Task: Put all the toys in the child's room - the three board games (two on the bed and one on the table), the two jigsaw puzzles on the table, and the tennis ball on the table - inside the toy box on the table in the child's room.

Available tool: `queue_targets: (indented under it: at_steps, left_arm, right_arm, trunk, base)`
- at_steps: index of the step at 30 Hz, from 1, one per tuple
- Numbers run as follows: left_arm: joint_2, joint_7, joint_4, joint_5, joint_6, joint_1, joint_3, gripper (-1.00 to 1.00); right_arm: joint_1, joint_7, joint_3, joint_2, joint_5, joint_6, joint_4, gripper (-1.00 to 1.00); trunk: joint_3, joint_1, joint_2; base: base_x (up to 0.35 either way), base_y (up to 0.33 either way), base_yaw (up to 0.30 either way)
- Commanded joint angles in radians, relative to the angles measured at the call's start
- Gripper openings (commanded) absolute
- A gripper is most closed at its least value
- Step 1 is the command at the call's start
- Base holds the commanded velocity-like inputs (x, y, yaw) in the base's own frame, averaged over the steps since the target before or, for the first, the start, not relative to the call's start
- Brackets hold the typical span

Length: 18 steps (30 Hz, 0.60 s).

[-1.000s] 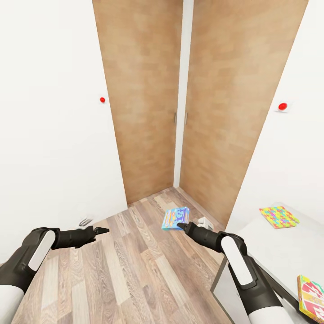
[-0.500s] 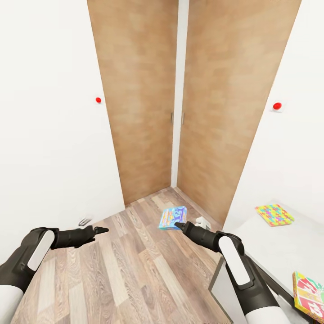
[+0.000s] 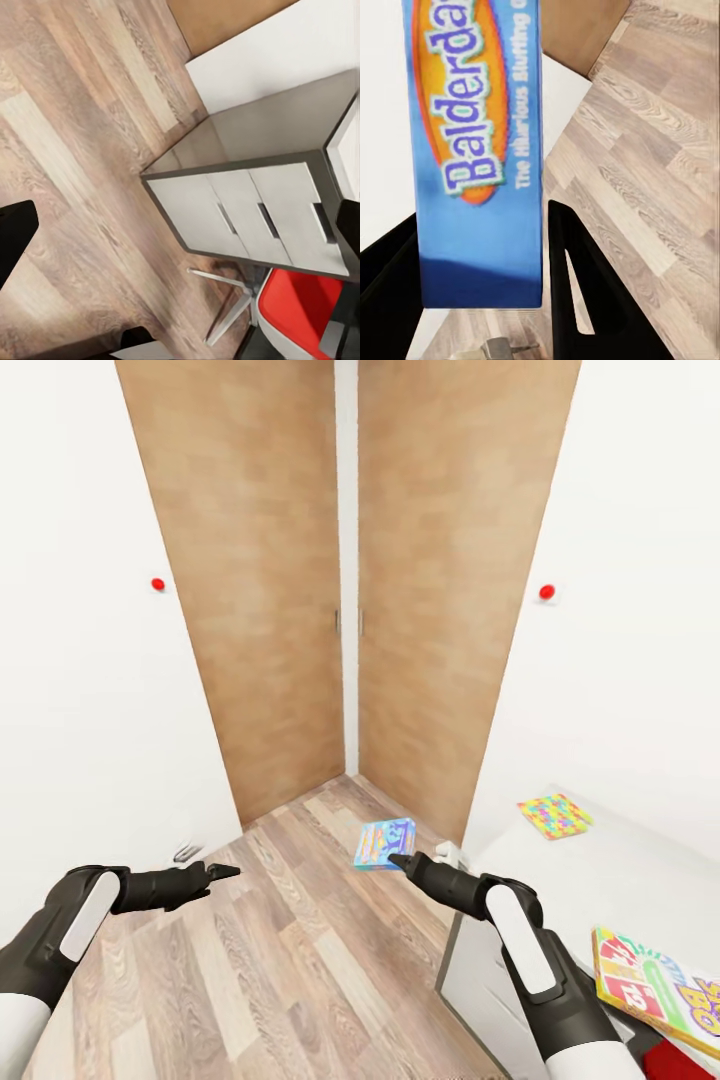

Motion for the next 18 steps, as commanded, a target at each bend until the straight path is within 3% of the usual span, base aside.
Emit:
queue_targets:
  at_steps: [1, 9, 18]
  left_arm:
    - [0.000, -0.008, 0.000, -0.006, 0.005, -0.001, 0.002, 1.00]
    - [0.001, -0.009, -0.001, -0.005, 0.006, -0.001, 0.004, 1.00]
    - [0.002, -0.010, -0.001, -0.005, 0.007, -0.001, 0.004, 1.00]
  right_arm:
    - [-0.001, 0.000, -0.001, 0.000, -0.003, 0.004, -0.001, -1.00]
    - [-0.001, 0.100, -0.002, -0.002, 0.000, 0.001, 0.001, -1.00]
    - [-0.001, 0.118, -0.003, -0.002, 0.001, 0.001, 0.002, -1.00]
  trunk:
    - [-0.002, 0.001, -0.002]
    - [-0.002, 0.001, -0.002]
    - [-0.002, 0.001, -0.002]
  base:
    - [0.000, 0.000, -0.281]
    - [0.000, 0.000, -0.281]
    - [0.000, 0.000, -0.281]
